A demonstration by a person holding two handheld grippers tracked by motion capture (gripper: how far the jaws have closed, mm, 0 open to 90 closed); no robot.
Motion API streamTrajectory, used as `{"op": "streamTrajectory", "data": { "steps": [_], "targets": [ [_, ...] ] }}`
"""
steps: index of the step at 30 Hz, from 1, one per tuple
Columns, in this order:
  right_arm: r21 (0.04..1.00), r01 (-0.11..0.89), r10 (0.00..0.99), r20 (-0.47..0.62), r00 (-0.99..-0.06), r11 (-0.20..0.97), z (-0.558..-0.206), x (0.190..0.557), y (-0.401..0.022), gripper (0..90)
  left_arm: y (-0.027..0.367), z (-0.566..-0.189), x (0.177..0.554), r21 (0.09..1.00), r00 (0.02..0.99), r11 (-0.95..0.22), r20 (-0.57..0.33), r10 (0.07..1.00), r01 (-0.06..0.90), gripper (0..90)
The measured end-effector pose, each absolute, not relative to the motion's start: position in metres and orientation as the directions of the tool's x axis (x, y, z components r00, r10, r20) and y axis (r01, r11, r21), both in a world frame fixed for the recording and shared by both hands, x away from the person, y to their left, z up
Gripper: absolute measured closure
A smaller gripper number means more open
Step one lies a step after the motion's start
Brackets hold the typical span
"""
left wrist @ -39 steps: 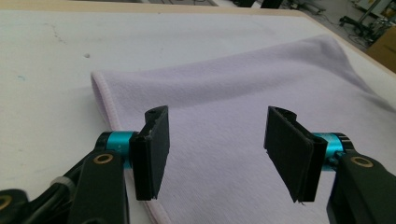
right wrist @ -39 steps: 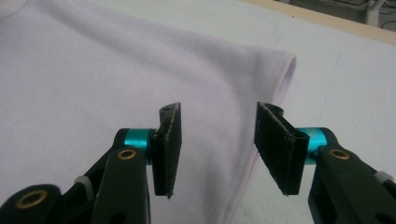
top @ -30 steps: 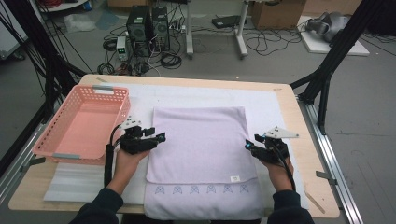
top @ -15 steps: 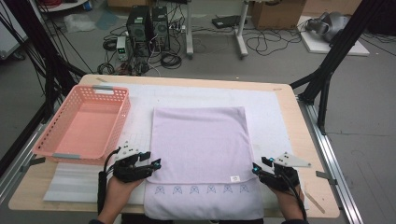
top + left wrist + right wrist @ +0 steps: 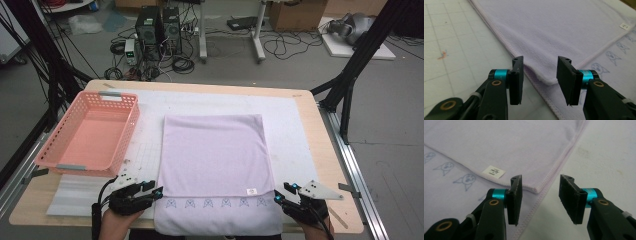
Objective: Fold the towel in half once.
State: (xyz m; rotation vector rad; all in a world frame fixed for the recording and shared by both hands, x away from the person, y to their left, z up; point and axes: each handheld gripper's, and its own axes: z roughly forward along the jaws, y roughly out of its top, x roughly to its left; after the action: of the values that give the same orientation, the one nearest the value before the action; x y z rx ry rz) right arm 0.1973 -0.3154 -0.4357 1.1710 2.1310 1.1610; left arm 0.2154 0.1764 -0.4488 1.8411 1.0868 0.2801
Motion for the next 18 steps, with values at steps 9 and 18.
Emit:
{"op": "streamTrajectory", "data": {
  "steps": [9, 18],
  "targets": [
    [0.813, 0.466, 0.813, -0.015, -0.582, 0.349, -0.448, 0.208, -0.298, 60.6, 0.171, -0.453, 0.214, 0.807, 0.584, -0.208, -0.196, 0.788, 0.552, 82.1],
    [0.812, 0.439, 0.790, -0.042, -0.612, 0.384, -0.444, 0.205, -0.300, 87.6, 0.175, -0.443, 0.205, 0.840, 0.595, -0.167, -0.211, 0.776, 0.516, 87.3]
  ]
}}
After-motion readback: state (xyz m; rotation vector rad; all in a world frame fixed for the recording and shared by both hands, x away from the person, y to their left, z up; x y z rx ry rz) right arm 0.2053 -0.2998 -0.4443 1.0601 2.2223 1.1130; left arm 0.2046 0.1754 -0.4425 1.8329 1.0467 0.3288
